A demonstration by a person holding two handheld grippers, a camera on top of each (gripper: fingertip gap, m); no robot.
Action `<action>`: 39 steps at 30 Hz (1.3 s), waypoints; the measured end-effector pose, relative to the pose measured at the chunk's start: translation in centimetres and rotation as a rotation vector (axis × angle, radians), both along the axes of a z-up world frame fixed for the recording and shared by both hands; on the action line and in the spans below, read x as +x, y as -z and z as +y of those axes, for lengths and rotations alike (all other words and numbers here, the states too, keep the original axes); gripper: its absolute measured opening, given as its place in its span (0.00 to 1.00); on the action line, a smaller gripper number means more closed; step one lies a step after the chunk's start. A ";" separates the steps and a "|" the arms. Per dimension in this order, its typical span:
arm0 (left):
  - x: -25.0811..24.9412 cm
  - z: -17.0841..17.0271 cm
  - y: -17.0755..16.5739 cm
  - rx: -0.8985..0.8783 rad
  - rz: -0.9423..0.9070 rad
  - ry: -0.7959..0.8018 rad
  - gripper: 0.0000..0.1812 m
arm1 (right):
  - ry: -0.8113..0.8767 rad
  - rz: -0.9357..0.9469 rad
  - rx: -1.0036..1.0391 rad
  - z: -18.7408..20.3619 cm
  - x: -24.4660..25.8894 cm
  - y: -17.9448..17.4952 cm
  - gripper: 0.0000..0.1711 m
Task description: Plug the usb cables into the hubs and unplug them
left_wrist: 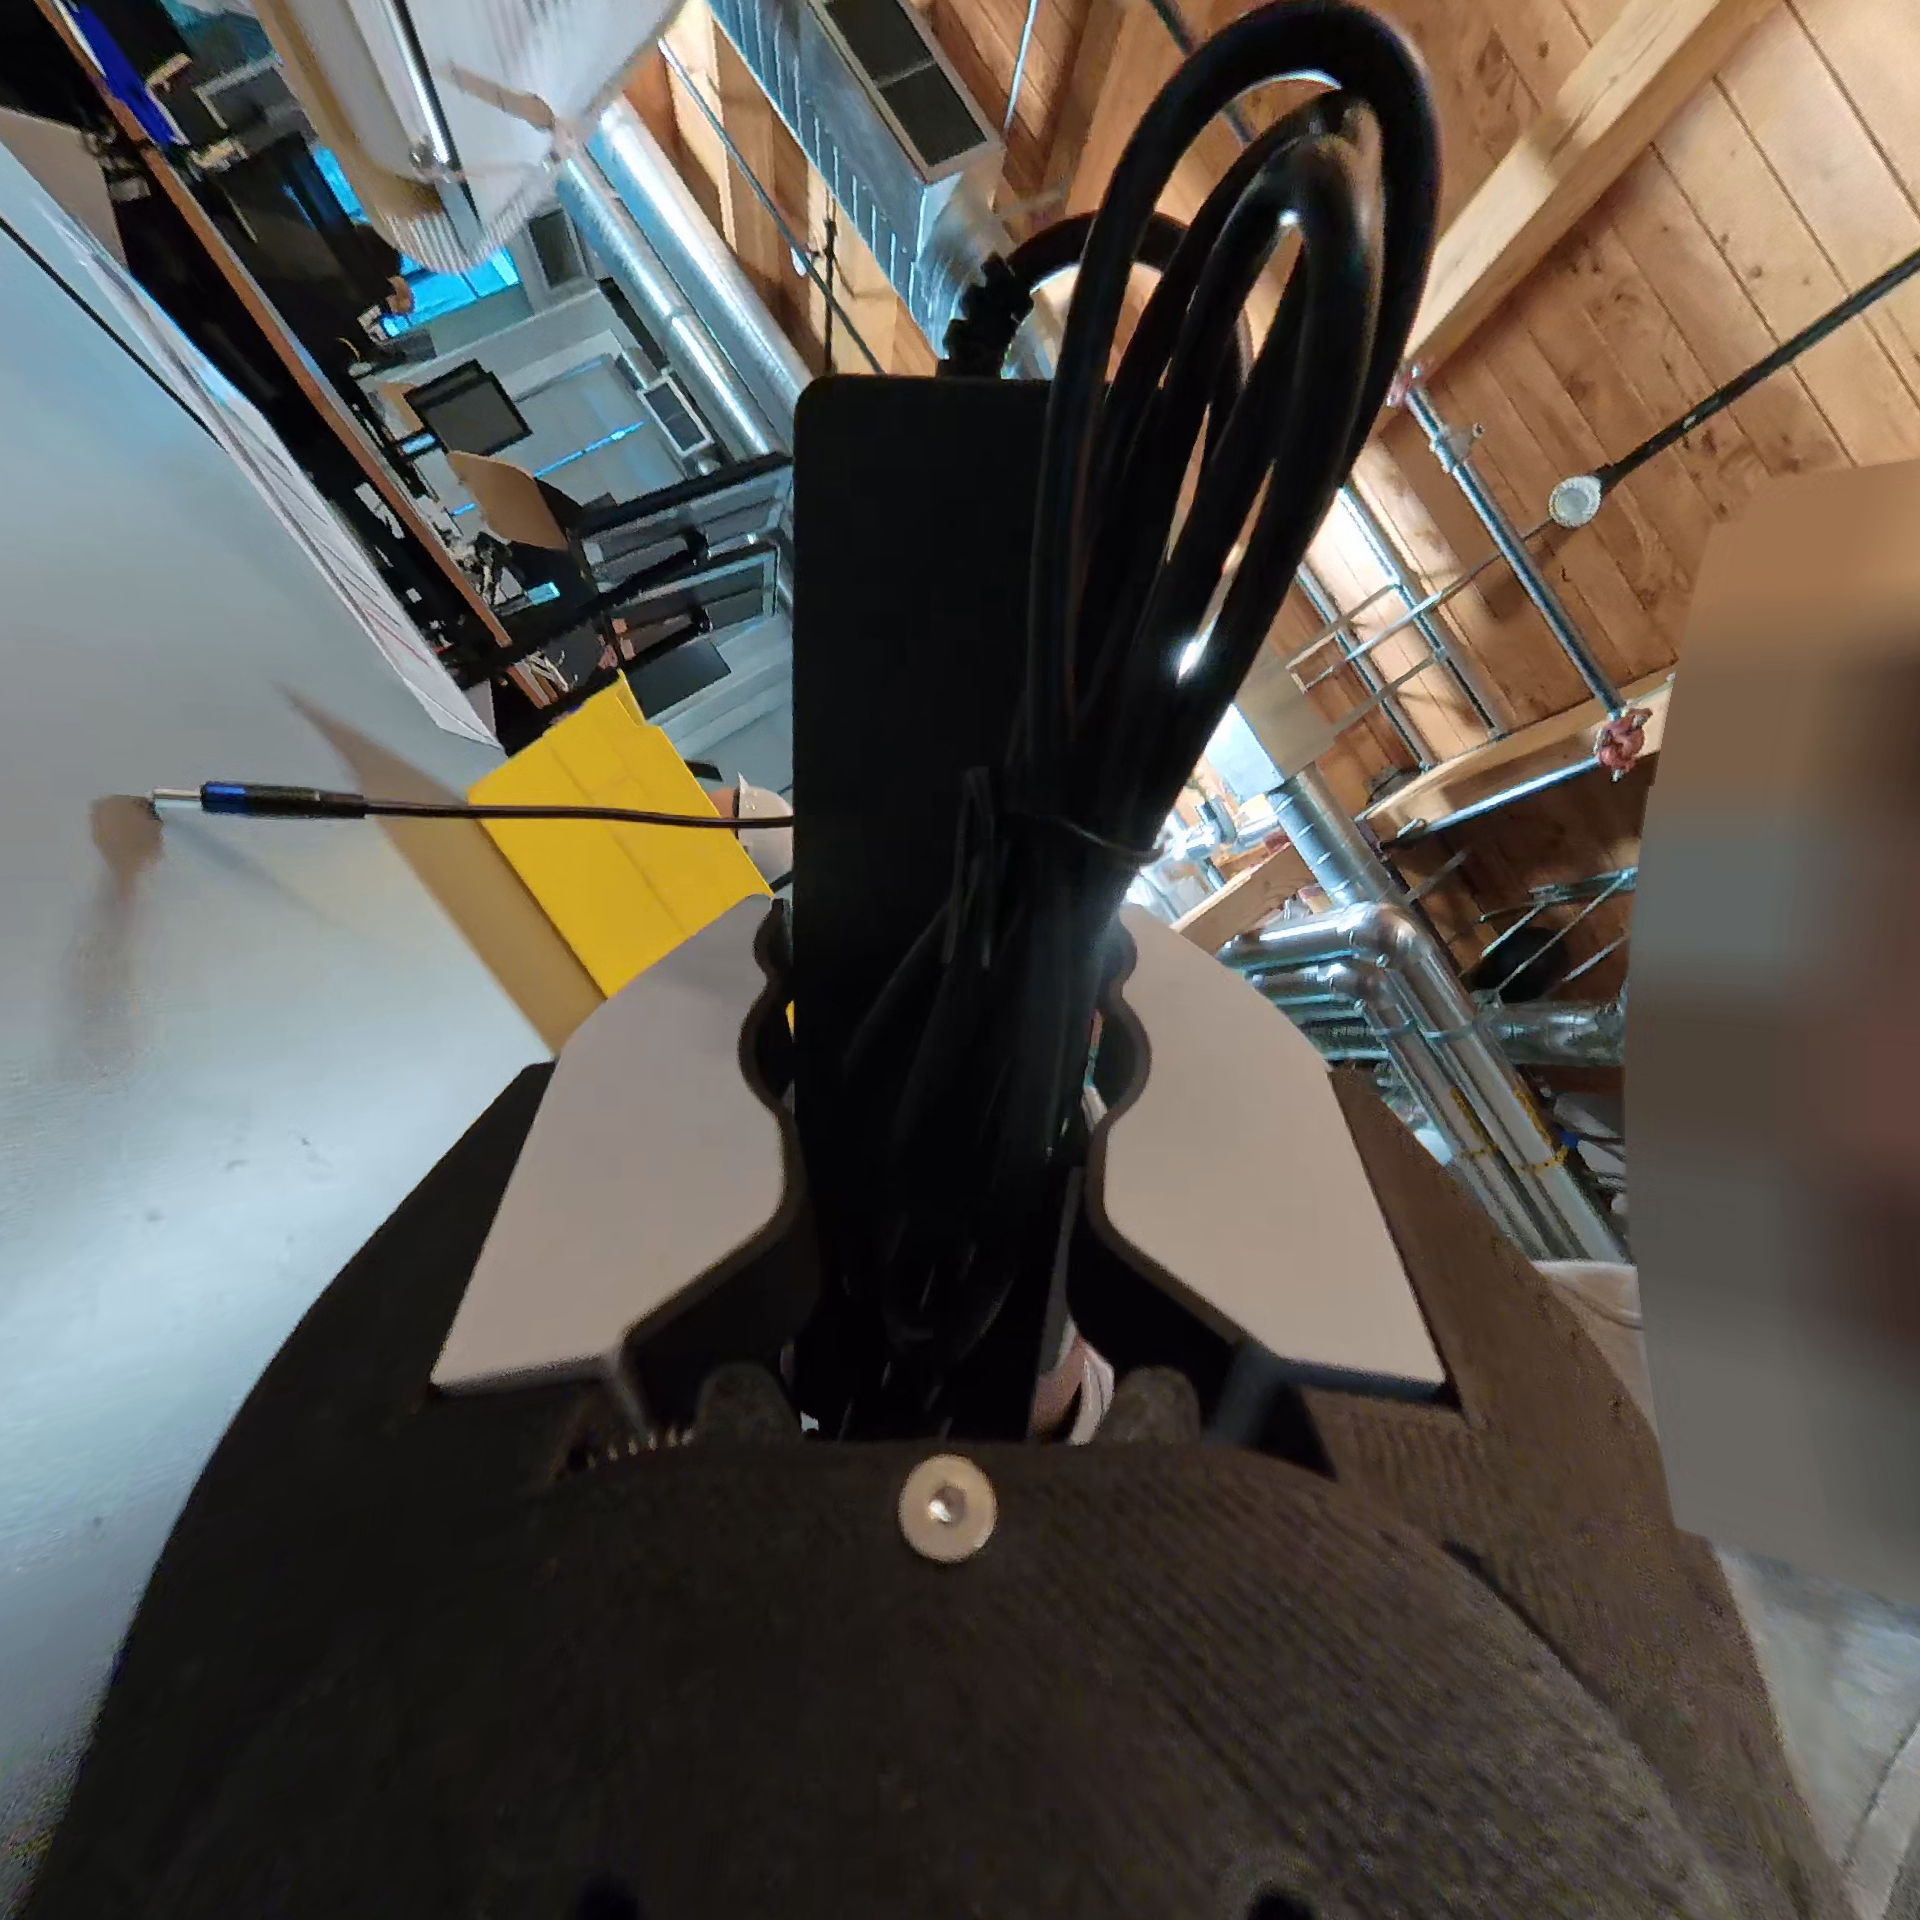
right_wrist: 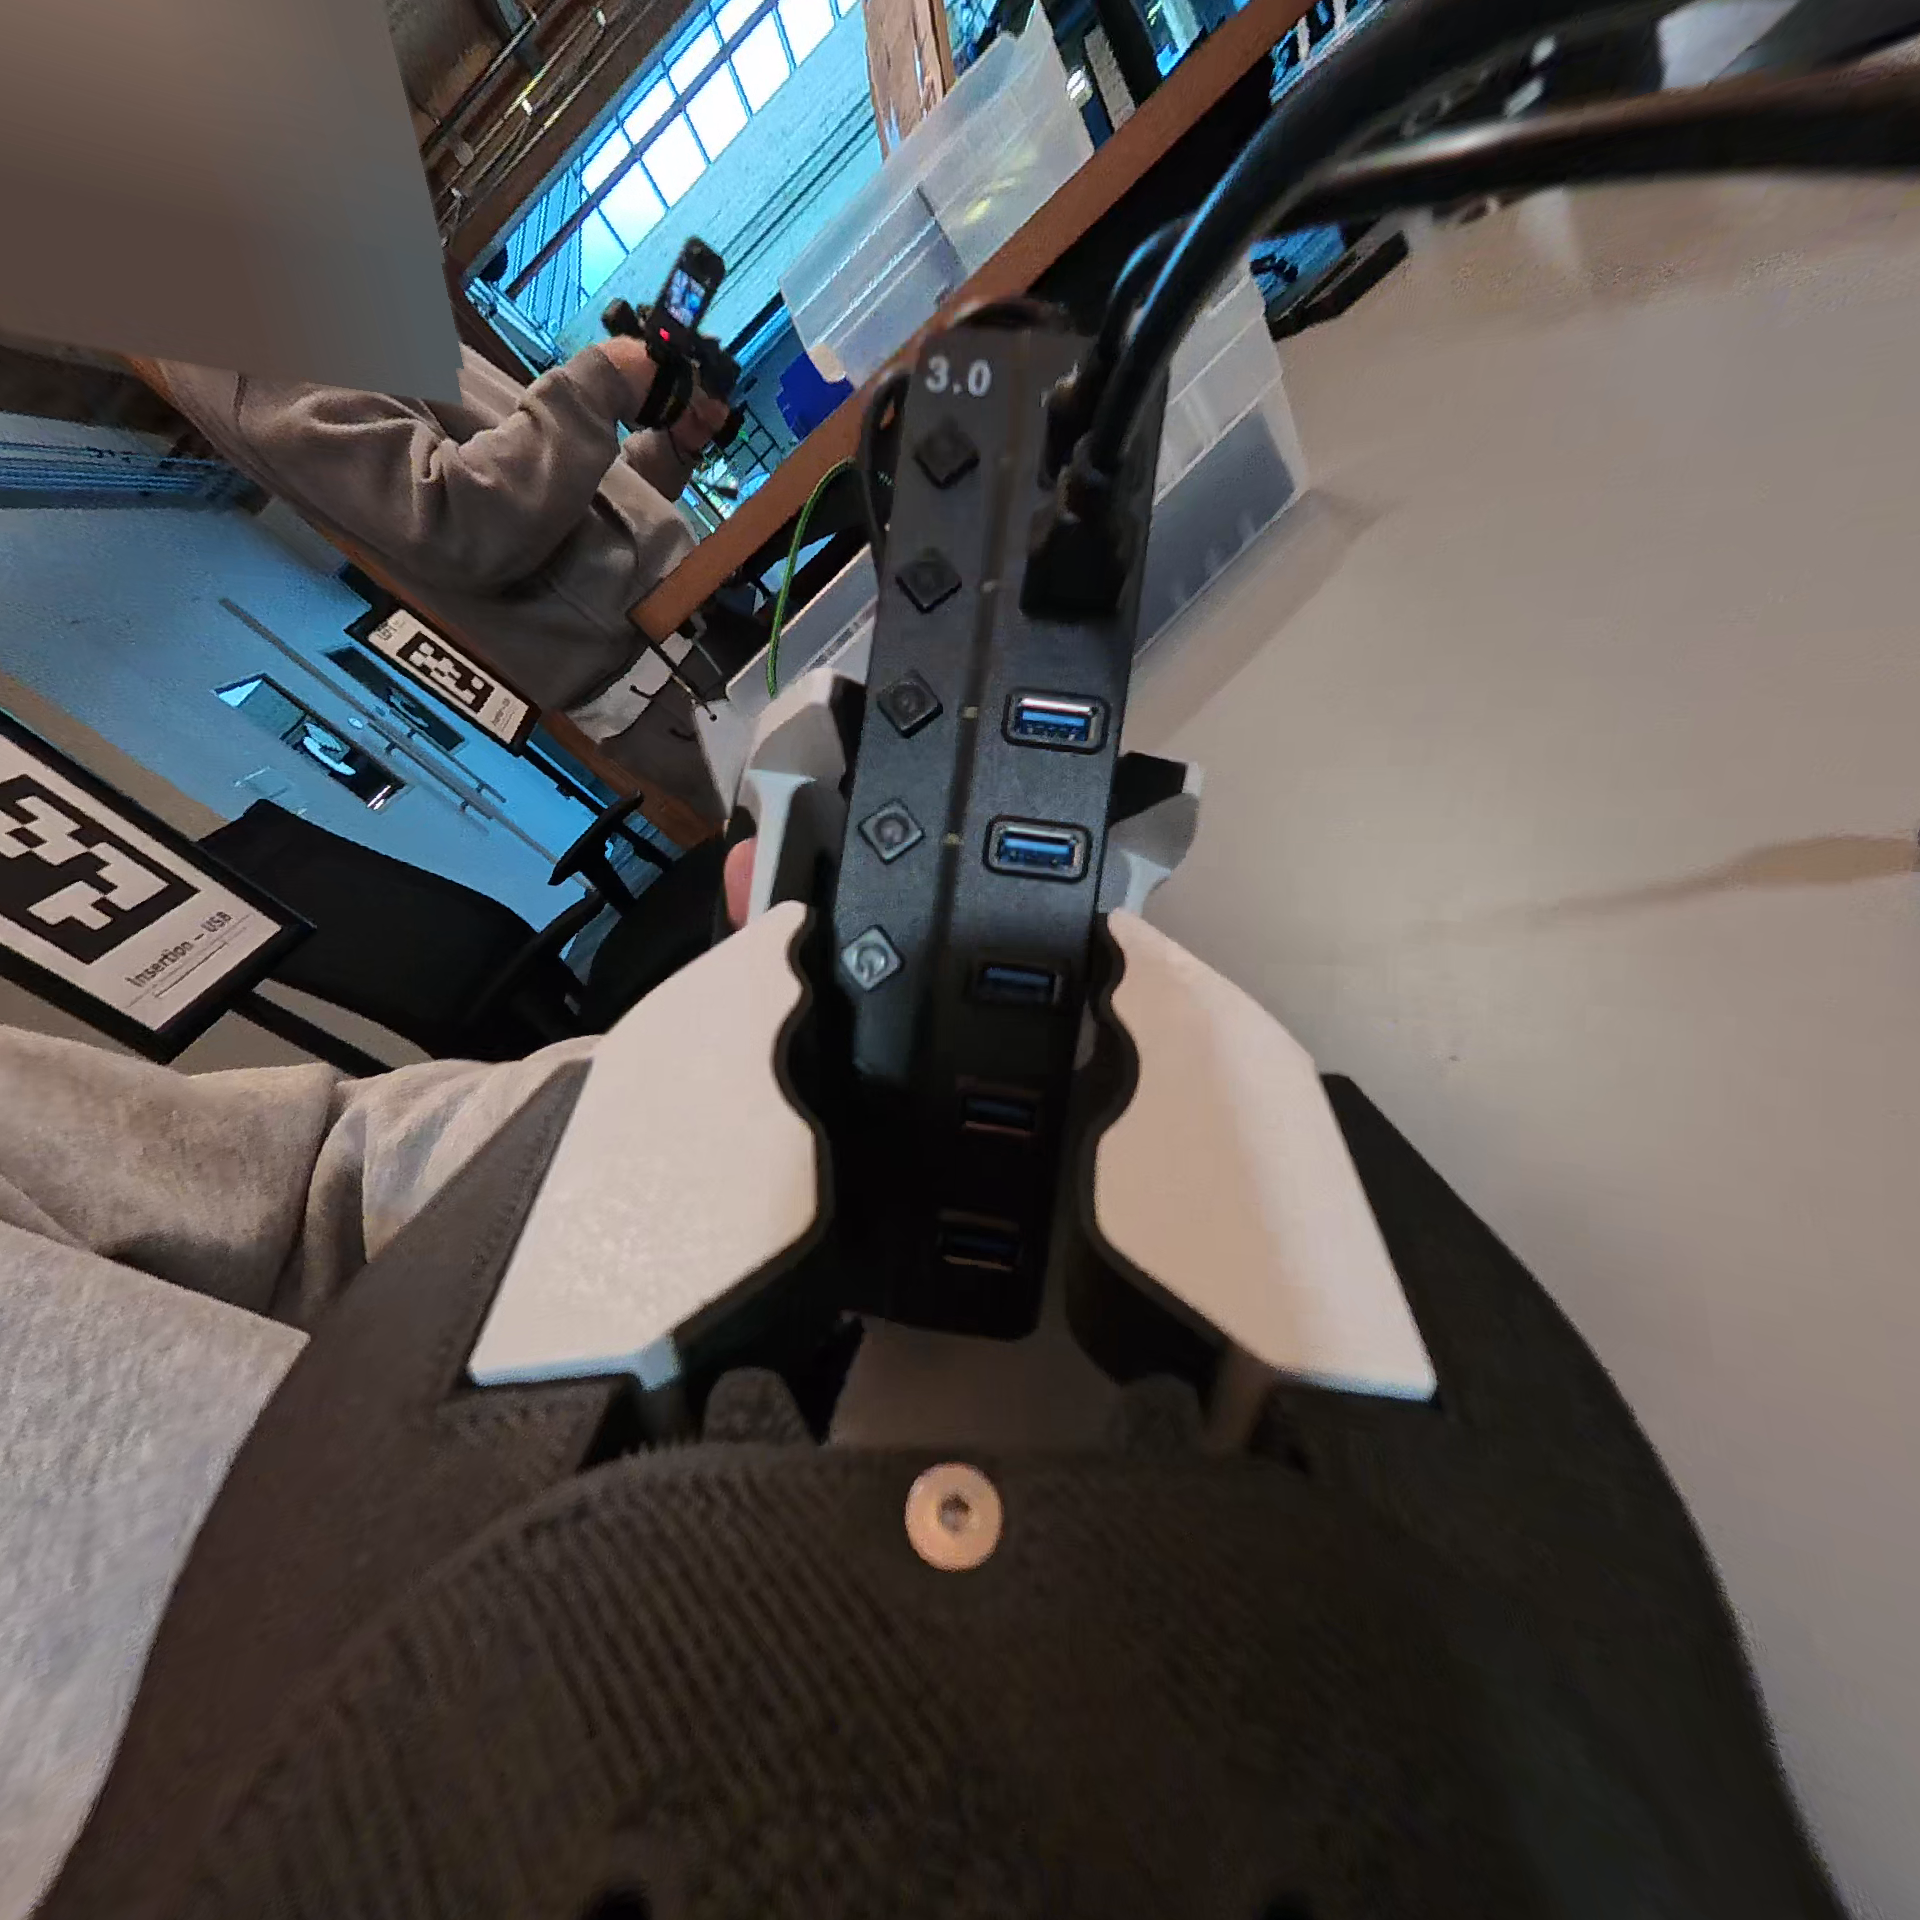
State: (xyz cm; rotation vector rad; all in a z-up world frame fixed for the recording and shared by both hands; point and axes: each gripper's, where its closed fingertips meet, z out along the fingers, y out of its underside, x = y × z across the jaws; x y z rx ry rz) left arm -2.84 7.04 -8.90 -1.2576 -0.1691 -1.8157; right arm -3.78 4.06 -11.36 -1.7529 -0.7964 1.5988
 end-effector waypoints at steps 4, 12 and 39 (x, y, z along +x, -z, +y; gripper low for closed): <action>-1.7 0.7 0.0 -0.028 -0.059 -0.041 0.31 | 0.051 0.033 0.002 1.1 0.8 -0.6 0.27; -2.8 1.2 0.2 -0.040 -0.065 -0.068 0.31 | 0.076 0.056 0.038 1.6 1.6 -1.5 0.26; -1.9 1.6 0.7 -0.068 -0.054 0.015 0.31 | -0.502 -0.182 0.534 -7.2 -20.0 -11.4 0.26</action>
